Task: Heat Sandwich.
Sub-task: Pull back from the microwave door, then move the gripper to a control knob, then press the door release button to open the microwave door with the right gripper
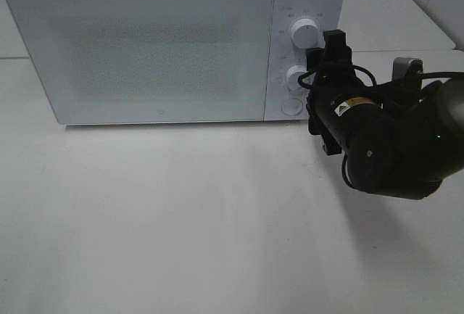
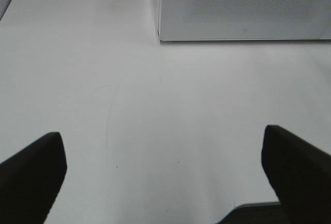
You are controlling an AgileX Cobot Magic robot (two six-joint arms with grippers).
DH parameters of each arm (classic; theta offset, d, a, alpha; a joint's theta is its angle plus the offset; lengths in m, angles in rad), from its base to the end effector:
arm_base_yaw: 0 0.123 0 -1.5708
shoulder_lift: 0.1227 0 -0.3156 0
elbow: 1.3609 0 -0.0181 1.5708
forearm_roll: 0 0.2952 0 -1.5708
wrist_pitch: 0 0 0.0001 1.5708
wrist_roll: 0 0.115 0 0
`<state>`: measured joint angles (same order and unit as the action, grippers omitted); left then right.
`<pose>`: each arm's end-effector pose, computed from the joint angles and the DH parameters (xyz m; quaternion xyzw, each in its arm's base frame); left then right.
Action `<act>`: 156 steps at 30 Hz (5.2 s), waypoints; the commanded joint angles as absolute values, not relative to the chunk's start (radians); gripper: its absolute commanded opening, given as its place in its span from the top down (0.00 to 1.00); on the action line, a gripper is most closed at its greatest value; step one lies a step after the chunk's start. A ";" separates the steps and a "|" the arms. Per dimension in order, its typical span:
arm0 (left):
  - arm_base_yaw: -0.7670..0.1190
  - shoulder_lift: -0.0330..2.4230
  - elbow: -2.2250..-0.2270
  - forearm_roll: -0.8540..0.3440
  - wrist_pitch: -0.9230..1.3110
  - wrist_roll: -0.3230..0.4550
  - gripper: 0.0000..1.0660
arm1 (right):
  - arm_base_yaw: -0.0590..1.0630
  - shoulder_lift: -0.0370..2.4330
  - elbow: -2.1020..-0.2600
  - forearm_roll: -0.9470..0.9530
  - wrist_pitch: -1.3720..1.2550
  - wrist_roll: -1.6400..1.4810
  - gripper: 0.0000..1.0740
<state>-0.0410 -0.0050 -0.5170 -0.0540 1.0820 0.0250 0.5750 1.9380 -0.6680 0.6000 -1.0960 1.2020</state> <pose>0.0203 -0.0063 0.2915 0.0298 0.8522 -0.0311 0.5214 0.3461 0.1555 0.1182 0.4809 0.5844 0.4365 0.4866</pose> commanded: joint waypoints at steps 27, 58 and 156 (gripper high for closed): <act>-0.039 -0.022 -0.515 -0.062 1.070 0.026 0.09 | 0.492 1.438 -0.669 0.297 0.126 0.082 0.30; -0.039 -0.022 -0.515 -0.062 1.070 0.026 0.09 | 0.489 0.830 -0.824 -0.087 1.042 0.164 0.30; -0.039 -0.020 -0.515 -0.062 1.070 0.026 0.09 | -0.046 0.546 -0.562 -0.058 0.361 0.074 0.29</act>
